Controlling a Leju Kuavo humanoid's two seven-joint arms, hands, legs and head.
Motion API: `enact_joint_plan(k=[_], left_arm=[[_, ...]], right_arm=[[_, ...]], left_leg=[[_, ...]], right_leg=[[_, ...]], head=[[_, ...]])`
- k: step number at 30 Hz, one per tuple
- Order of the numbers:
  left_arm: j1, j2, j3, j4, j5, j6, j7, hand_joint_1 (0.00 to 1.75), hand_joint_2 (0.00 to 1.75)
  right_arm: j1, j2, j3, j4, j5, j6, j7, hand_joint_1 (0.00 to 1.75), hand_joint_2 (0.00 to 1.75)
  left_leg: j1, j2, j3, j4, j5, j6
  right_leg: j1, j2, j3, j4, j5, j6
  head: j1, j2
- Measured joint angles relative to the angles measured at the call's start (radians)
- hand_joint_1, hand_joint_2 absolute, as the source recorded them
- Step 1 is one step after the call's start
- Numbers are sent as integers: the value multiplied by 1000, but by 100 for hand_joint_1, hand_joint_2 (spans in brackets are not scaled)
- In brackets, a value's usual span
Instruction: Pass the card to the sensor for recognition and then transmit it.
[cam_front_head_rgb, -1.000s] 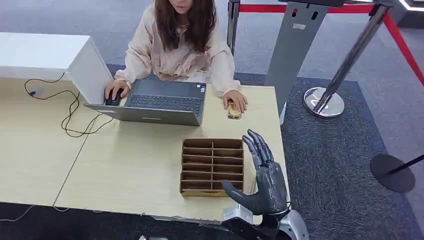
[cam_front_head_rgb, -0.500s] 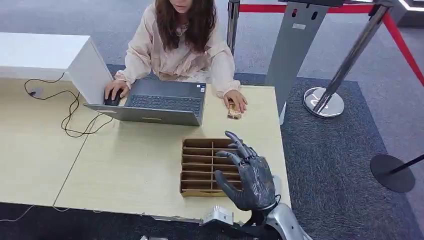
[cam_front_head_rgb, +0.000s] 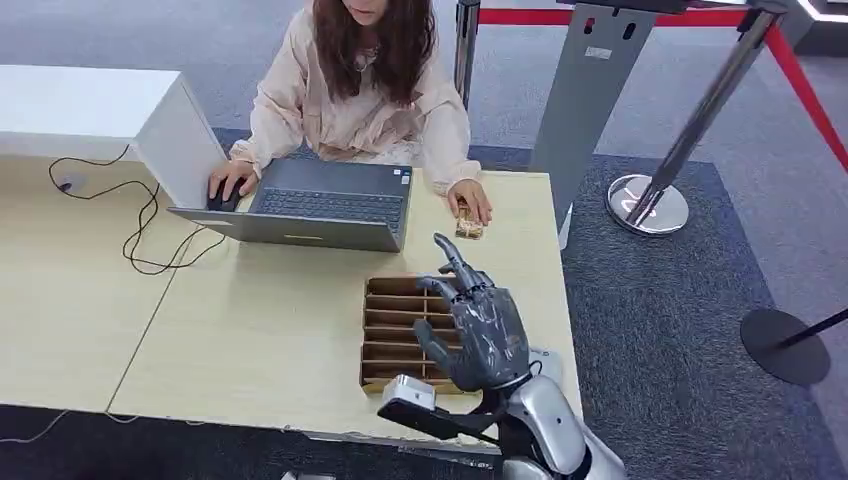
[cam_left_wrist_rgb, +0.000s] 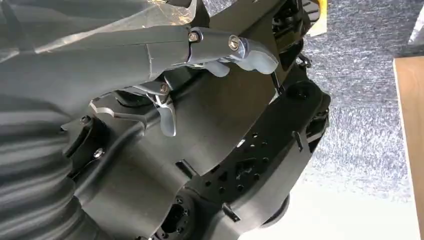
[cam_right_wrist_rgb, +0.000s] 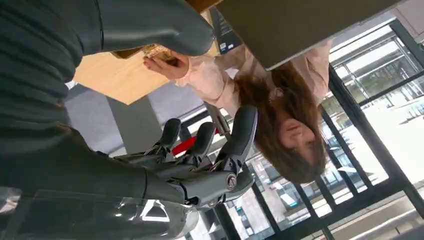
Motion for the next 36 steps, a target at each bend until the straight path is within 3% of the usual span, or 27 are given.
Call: enact_joint_plan(k=[11, 20, 36], left_arm=[[0, 0, -1, 0, -3, -9, -8, 0, 175], [1, 0, -1, 0, -2, -8, -14, 0, 175], [5, 2, -1, 0, 3, -5, -24, 0, 175]], right_arm=[[-55, 25, 13, 74, 29, 26, 35, 79, 175], [-68, 26, 13, 114, 60, 53, 61, 56, 175], [-35, 7, -9, 165, 105, 73, 91, 59, 175]], left_leg=[[0, 0, 0, 0, 0, 0], [0, 0, 1, 0, 0, 0], [0, 0, 1, 0, 0, 0]], right_leg=[[0, 0, 0, 0, 0, 0], [0, 0, 0, 0, 0, 0], [0, 0, 0, 0, 0, 0]], head=[[0, 0], [0, 0], [0, 0]])
